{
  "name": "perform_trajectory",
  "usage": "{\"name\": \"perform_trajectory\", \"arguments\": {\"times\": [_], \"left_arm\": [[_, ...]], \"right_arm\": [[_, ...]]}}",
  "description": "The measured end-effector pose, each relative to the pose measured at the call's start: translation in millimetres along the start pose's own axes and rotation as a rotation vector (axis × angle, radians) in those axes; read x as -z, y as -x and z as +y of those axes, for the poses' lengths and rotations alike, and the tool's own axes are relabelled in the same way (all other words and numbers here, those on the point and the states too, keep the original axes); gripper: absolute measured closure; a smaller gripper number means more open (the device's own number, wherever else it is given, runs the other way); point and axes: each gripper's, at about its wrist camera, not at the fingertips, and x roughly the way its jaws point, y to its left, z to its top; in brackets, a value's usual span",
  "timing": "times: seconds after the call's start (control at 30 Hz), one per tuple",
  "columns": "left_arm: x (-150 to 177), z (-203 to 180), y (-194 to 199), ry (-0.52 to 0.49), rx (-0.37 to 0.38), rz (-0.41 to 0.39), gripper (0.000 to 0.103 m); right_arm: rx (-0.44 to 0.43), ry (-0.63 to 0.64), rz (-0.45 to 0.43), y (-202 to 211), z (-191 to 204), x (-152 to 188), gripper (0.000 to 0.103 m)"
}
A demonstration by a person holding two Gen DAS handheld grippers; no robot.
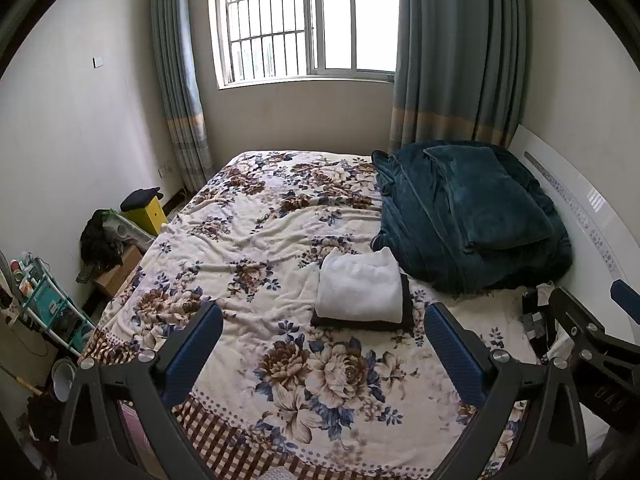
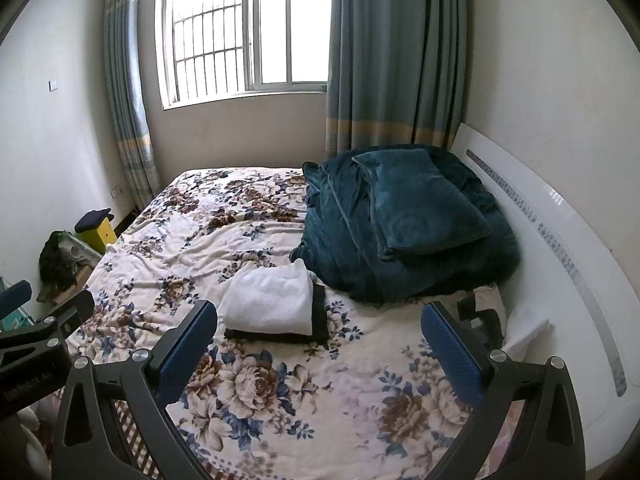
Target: Fold small clothes
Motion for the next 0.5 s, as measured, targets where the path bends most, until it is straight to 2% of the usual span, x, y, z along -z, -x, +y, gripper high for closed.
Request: {"name": "perform_trajectory", "arguments": {"times": [0.5], "left_arm": [[2.1,-1.1,-1.1,0.002,-0.007,0.006,0.000]], "right_arm": [[-0.006,0.008,0.001,-3.5,0.0,-0.6,0.000]]}}
